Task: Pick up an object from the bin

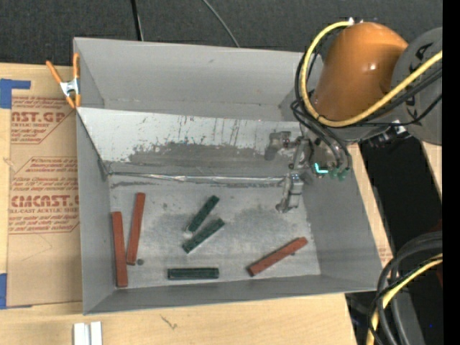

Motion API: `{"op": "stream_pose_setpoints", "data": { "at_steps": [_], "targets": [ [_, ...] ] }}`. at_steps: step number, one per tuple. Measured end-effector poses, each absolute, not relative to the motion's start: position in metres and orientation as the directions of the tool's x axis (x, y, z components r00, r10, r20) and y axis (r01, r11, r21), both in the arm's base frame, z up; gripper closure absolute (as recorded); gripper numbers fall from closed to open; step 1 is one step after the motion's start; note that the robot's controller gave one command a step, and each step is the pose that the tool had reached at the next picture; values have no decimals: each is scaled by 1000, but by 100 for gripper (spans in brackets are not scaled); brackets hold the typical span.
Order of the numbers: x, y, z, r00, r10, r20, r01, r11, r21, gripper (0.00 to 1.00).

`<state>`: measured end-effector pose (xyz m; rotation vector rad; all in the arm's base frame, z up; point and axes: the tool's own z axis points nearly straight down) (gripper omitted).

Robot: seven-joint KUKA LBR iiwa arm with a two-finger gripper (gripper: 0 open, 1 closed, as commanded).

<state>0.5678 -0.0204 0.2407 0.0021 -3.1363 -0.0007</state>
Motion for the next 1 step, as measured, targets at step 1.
{"op": "stream_pose_setpoints", "data": {
  "at_steps": [1],
  "targets": [
    [569, -20, 245, -1000, -1, -3, -1, 1000, 0, 0]
  ]
}}
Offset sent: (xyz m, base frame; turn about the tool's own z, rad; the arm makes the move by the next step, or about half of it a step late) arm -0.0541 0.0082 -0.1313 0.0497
